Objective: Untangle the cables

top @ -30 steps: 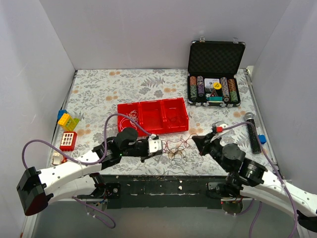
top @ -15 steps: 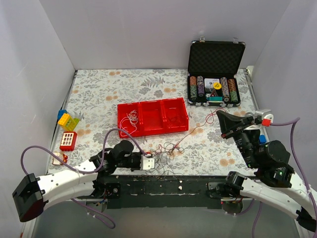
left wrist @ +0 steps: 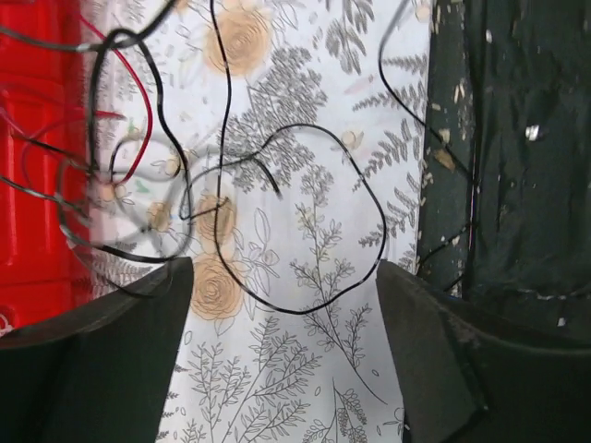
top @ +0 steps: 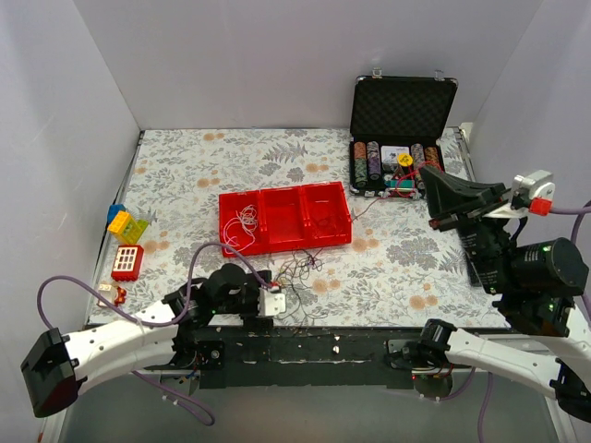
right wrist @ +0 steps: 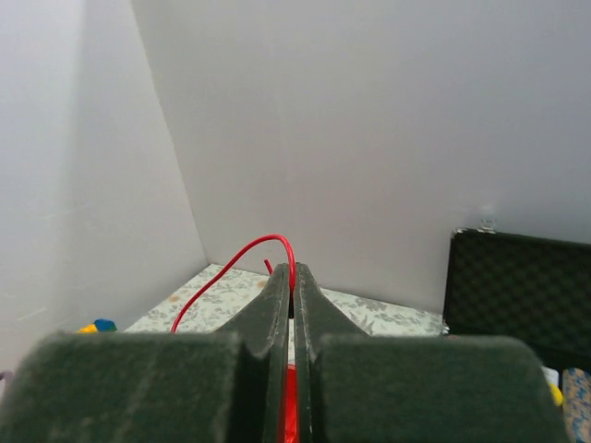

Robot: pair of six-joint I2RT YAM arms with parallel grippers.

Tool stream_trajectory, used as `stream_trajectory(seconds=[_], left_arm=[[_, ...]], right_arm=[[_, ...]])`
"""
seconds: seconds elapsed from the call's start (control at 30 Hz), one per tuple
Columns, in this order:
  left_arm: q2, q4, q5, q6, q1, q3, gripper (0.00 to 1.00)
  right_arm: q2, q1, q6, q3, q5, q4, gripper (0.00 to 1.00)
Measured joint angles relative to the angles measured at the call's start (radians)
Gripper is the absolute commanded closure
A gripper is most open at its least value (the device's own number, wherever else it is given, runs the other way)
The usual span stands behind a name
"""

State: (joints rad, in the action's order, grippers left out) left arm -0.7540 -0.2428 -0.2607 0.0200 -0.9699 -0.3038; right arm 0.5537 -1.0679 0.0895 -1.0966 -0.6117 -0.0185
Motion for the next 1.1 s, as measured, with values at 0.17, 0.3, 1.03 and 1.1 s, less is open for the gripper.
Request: stream_trajectory(seconds=[0.17, 0.3, 1.03, 1.1], left_arm=[[0.021, -0.035, 0.004, 0.151, 0.0, -0.131, 0.02], [0.077, -0.027, -0.037, 0.262, 0.002, -0.265, 0.02], [-0.399, 0.502, -0.054, 0.825, 0.004, -0.471, 0.61], [-0.408, 0.545, -0.062, 0.83, 0.004, -0.464, 0.74]], right_arm=[[0.097, 0.0, -0.031, -0.041, 0.139, 0.012, 0.99], [0.167, 0.0, -0.066, -0.041, 0.248, 0.053, 0.99], [0.314, 0.0, -0.142, -0.219, 0.524, 0.012, 0.99], [0.318, 0.0, -0.142, -0.23, 0.53, 0.003, 0.99]])
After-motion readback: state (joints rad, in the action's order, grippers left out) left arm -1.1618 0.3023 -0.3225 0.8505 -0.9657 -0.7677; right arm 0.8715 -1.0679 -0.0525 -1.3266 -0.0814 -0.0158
